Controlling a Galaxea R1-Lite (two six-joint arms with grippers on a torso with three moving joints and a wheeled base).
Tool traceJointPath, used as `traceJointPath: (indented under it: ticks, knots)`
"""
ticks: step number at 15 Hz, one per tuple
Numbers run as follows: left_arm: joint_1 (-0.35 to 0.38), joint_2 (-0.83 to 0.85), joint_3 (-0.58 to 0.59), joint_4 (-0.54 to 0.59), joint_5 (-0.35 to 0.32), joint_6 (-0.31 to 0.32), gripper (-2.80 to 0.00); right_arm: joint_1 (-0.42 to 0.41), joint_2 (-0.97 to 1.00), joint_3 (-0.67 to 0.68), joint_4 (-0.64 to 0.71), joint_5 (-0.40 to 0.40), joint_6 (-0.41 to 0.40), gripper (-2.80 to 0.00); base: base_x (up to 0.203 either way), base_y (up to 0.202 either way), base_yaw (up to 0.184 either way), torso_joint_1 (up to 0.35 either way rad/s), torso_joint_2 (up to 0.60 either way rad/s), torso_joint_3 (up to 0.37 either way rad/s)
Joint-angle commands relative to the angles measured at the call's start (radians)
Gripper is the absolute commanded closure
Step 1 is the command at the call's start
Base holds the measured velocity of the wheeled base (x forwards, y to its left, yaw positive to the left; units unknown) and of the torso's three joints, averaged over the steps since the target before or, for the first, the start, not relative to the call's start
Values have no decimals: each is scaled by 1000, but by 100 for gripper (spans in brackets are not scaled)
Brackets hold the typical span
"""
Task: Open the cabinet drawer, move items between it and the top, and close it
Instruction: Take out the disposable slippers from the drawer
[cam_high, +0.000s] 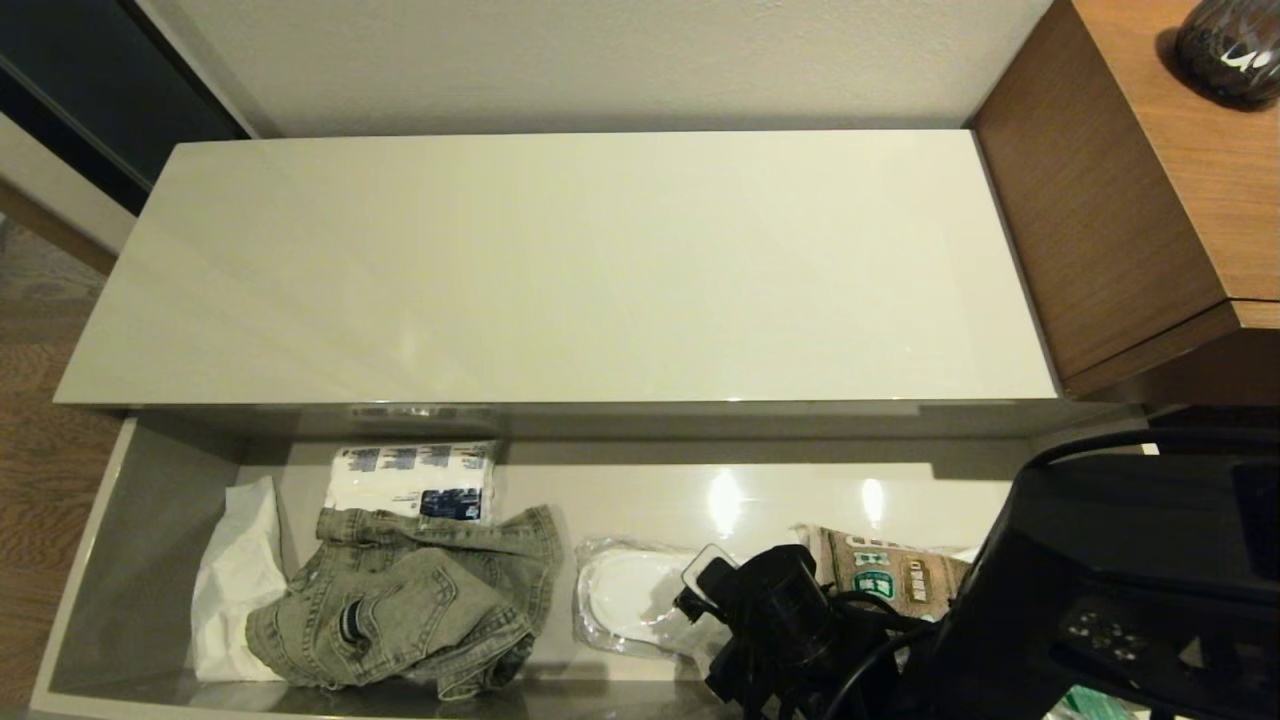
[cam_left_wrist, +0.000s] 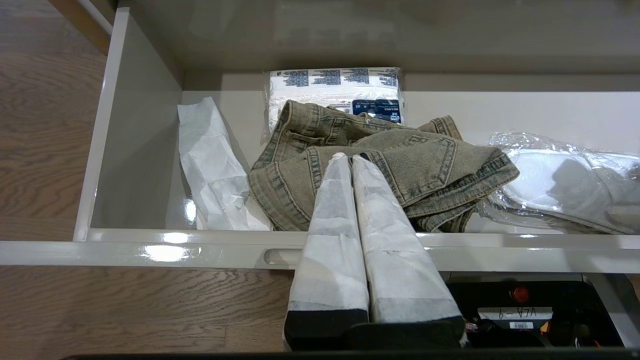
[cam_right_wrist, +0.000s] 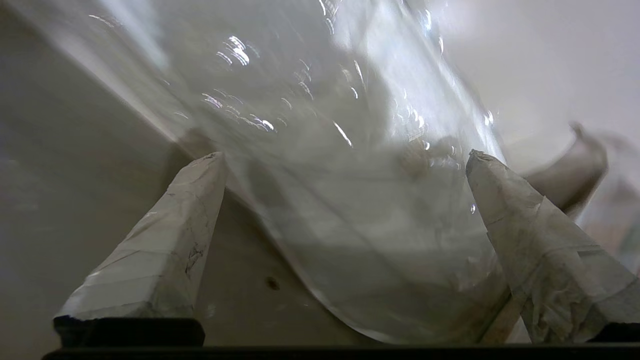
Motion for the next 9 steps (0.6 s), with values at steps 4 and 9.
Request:
traceJointPath:
  ticks: [4,9]
  knots:
    - [0,-1,2,-1,1,0,0,-57,-192,-66,251,116,4,-280,0,0,0,0,0,0]
    - [0,-1,2,-1,1,0,0,-97,-170,-169,403,222,2,-280,0,0,0,0,0,0]
